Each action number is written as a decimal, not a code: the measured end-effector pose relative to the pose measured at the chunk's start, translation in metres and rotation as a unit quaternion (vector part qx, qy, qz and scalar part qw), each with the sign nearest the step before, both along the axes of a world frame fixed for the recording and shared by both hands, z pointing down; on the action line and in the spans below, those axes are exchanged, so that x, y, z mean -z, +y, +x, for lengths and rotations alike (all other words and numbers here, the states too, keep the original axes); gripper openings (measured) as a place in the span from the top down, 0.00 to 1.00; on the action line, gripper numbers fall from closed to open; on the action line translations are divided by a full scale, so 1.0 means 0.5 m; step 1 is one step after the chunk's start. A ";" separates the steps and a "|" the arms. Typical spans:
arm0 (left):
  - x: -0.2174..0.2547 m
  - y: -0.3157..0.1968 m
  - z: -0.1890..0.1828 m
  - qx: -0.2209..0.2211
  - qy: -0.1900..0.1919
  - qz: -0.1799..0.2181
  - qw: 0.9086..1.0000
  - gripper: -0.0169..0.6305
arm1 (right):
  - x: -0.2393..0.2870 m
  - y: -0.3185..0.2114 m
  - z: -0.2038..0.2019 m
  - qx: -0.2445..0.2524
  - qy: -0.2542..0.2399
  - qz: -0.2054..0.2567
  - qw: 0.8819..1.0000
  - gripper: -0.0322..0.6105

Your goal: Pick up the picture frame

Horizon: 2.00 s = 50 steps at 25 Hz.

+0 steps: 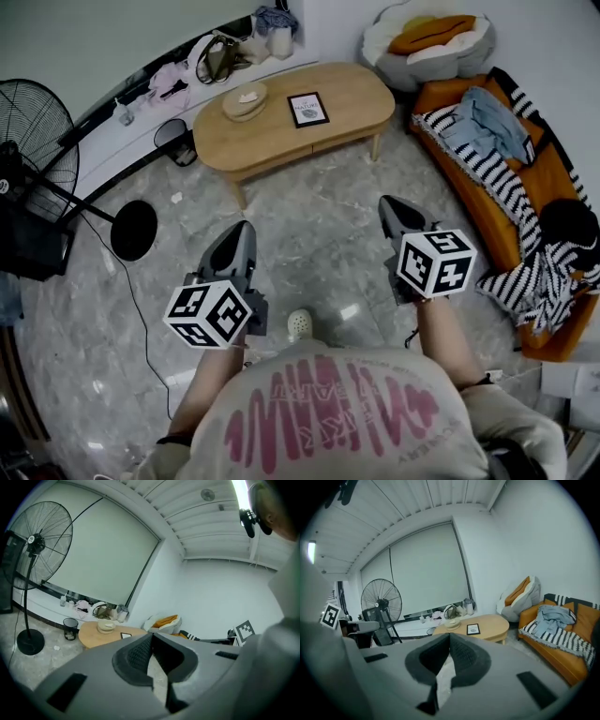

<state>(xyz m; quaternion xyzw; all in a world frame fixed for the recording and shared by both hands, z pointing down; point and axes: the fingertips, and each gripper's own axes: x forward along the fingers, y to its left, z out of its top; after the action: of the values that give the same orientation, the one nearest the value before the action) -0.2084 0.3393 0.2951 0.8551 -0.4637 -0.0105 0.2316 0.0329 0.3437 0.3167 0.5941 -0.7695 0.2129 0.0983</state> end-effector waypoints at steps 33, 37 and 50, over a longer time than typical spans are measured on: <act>-0.021 -0.512 0.025 0.055 0.043 -0.029 0.997 0.97 | -0.123 -0.547 0.070 0.006 -0.068 -0.078 0.995 0.94; 0.013 -0.592 0.054 0.081 0.059 -0.016 0.995 0.97 | -0.078 -0.639 0.099 0.034 -0.069 -0.059 0.995 0.94; 0.009 -0.731 0.143 0.068 0.058 -0.010 0.996 0.97 | -0.082 -0.782 0.179 0.035 -0.072 -0.053 0.995 0.94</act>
<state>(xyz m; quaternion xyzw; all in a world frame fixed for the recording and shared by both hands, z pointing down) -0.1368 -0.0259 0.2908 0.8171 -0.5066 -0.0714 0.2656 0.1223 -0.0471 0.3578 0.5435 -0.7828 0.2920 0.0814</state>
